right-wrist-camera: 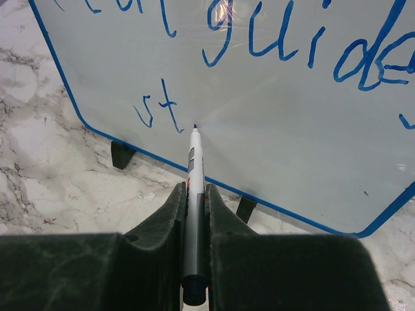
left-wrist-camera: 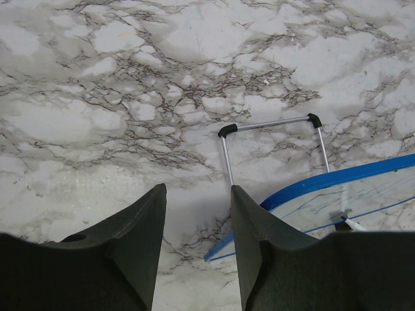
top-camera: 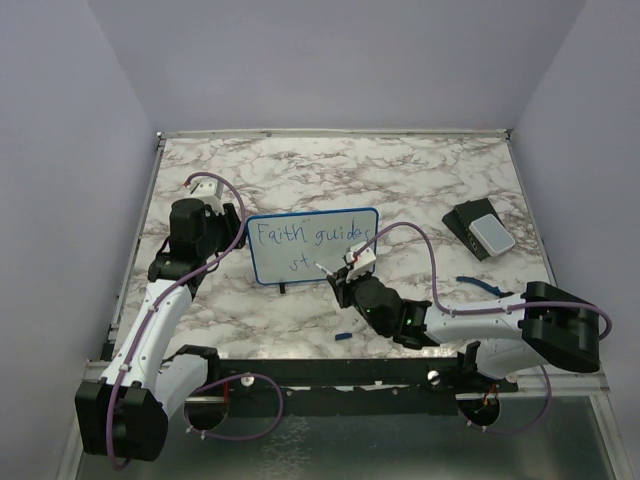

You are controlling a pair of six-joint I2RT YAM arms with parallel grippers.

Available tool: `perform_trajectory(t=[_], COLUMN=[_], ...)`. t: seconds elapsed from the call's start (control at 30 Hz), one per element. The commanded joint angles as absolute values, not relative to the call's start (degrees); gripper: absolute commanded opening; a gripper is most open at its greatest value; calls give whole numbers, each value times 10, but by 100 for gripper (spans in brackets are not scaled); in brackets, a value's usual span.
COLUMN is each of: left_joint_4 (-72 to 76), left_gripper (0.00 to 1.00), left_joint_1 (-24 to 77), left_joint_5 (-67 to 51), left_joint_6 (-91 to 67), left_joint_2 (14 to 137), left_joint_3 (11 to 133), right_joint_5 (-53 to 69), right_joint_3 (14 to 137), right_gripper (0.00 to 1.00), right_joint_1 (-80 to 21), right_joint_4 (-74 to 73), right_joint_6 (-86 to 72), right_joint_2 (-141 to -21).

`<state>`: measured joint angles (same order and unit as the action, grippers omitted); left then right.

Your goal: Write a sentence on the whiteboard

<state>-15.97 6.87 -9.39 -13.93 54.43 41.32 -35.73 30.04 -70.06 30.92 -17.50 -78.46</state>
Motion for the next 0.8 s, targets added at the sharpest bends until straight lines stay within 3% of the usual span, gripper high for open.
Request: perform_trajectory(t=[0.0,0.77], left_joint_4=[-159,-160], left_gripper=[46,46], left_joint_1=[71,72], left_joint_5=[-88,-89], left_joint_6=[-139,-139], left_joint_2=[537,536], left_joint_3=[405,405], right_joint_5=[-389,-404], right_joint_3=[310,317], right_gripper=[1,1], right_joint_1=[-698,-698], right_joint_4=[319,317], right_joint_6=[-176,-165], right_joint_2=[-791,-778])
